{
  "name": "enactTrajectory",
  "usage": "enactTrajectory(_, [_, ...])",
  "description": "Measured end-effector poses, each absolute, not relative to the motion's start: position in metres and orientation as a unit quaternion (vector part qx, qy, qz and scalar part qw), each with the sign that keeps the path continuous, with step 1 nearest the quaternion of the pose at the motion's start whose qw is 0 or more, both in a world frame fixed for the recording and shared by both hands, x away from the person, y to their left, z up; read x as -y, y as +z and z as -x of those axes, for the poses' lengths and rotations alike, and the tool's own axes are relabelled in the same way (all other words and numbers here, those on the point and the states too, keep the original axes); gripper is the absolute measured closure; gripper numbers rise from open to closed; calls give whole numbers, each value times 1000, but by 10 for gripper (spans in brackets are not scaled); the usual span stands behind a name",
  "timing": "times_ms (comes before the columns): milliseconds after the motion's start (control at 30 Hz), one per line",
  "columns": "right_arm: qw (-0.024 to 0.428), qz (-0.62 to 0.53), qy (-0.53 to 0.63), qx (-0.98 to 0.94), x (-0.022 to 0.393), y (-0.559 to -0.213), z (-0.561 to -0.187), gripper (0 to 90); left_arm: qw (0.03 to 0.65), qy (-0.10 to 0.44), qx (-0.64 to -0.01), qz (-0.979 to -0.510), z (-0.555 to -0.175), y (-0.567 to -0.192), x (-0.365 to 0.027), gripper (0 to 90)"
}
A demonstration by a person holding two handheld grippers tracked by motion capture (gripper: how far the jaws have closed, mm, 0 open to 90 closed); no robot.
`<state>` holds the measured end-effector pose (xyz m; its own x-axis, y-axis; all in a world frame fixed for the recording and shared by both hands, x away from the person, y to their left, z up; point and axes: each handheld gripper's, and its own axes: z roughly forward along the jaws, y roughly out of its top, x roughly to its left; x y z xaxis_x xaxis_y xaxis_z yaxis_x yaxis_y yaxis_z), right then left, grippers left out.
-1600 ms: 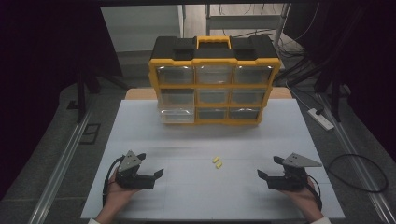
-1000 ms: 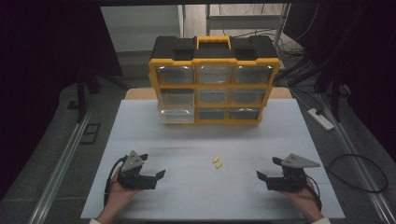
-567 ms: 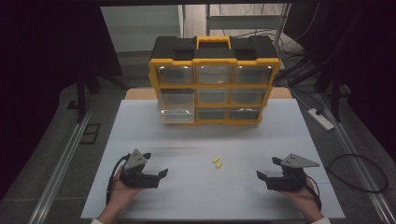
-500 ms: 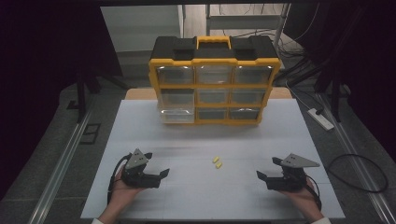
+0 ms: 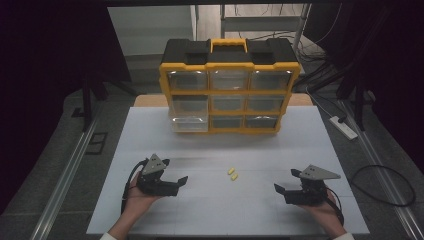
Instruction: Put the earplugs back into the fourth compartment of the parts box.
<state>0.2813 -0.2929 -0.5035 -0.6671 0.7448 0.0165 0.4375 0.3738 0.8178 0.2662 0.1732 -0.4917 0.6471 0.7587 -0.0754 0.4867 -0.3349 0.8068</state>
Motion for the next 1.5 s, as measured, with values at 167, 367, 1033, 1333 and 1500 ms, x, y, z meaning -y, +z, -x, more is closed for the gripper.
enactTrajectory(167, [181, -365, 421, -811, 293, -504, -281, 154, 427, 157, -378, -806, -272, -487, -163, 103])
enactTrajectory(367, [178, -366, 419, -811, 293, -504, -282, 154, 431, 162, -358, -812, -277, -482, -148, 113])
enactTrajectory(1033, [175, -370, 418, -811, 293, -505, -282, 154, 434, 141, -346, -820, -298, -473, -120, 117])
enactTrajectory(1333, [174, -371, 416, -812, 293, -505, -283, 155, 429, 134, -337, -827, -306, -470, -108, 121])
enactTrajectory(1500, [173, -371, 416, -812, 293, -505, -282, 155, 425, 132, -330, -833, -310, -470, -101, 122])
